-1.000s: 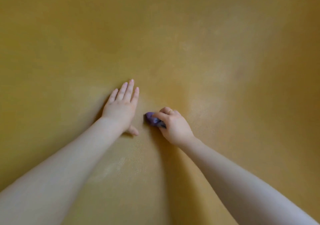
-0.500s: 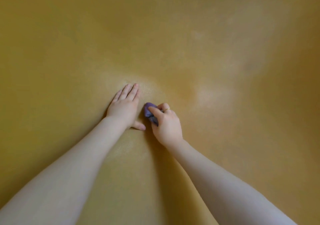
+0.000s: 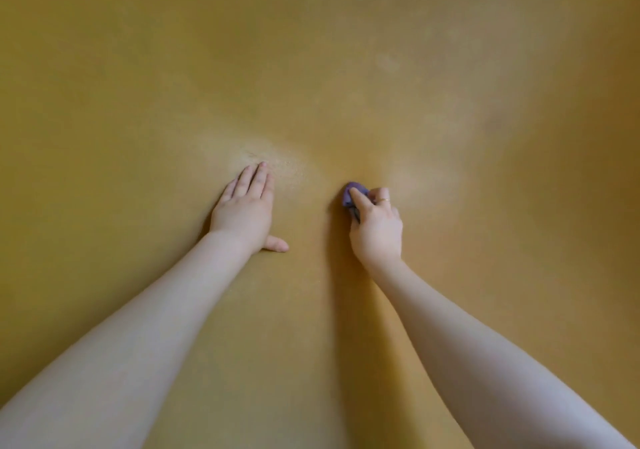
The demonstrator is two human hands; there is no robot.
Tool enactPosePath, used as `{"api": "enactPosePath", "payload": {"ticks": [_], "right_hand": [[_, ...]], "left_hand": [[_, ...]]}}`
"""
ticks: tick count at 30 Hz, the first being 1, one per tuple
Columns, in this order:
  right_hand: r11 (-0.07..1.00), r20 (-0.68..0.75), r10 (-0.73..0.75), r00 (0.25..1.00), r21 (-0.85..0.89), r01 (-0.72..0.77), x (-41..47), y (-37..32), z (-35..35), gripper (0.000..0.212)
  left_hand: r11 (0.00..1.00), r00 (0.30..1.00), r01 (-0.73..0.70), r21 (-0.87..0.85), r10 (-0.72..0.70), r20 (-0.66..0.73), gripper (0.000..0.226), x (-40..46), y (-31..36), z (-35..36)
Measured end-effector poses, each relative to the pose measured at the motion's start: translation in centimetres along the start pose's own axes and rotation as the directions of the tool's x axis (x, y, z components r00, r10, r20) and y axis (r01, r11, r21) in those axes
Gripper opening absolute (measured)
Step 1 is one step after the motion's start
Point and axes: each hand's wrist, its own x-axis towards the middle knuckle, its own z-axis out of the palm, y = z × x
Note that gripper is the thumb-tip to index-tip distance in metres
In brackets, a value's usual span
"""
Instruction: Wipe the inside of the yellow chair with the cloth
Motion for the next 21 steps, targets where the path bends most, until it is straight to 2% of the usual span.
{"api": "enactPosePath", "payload": {"ticks": [3, 5, 7, 9, 11, 13, 16, 19, 21], "right_hand": [[0.955, 0.027, -0.242, 0.970, 0.182, 0.233, -2.3, -5.5, 2.3, 0.038], [0.913, 0.058, -0.337, 0.940, 0.265, 0.311, -3.4, -8.8, 3.1, 0.042], [0.885, 0.092, -0.380, 0.920, 0.327, 0.332, -3.7, -10.8, 3.4, 0.045], [0.855, 0.083, -0.455, 0.887, 0.317, 0.410, -2.7, -11.3, 3.5, 0.046], [0.830, 0.021, -0.530, 0.848, 0.214, 0.514, -0.3, -10.7, 3.8, 0.041], [0.866, -0.054, -0.484, 0.873, 0.112, 0.487, 2.8, -9.7, 3.9, 0.040], [0.946, -0.046, -0.322, 0.946, 0.023, 0.324, 6.3, -8.7, 3.6, 0.052], [0.973, -0.040, -0.213, 0.976, 0.086, 0.216, 5.5, -9.6, 3.7, 0.056], [0.936, 0.015, -0.321, 0.947, 0.160, 0.314, 2.9, -10.1, 4.0, 0.051]], "left_hand": [[0.981, 0.989, 0.121, 0.153, -0.105, -0.106, 0.132, -0.8, -1.4, -0.6], [0.957, 0.972, 0.213, 0.199, -0.187, -0.142, 0.137, -1.5, -3.1, -1.2], [0.950, 0.961, 0.262, 0.171, -0.241, -0.134, 0.138, -1.9, -4.4, -1.5], [0.957, 0.962, 0.258, 0.132, -0.241, -0.129, 0.139, -2.0, -4.9, -1.4], [0.961, 0.964, 0.246, 0.127, -0.229, -0.136, 0.139, -2.0, -4.9, -1.2], [0.961, 0.965, 0.240, 0.139, -0.220, -0.144, 0.137, -2.1, -4.8, -0.9], [0.962, 0.965, 0.237, 0.133, -0.218, -0.145, 0.135, -2.0, -5.0, -0.7], [0.963, 0.965, 0.239, 0.120, -0.222, -0.139, 0.135, -2.1, -4.8, -1.0], [0.967, 0.966, 0.236, 0.095, -0.223, -0.129, 0.133, -2.2, -4.5, -1.2]]}}
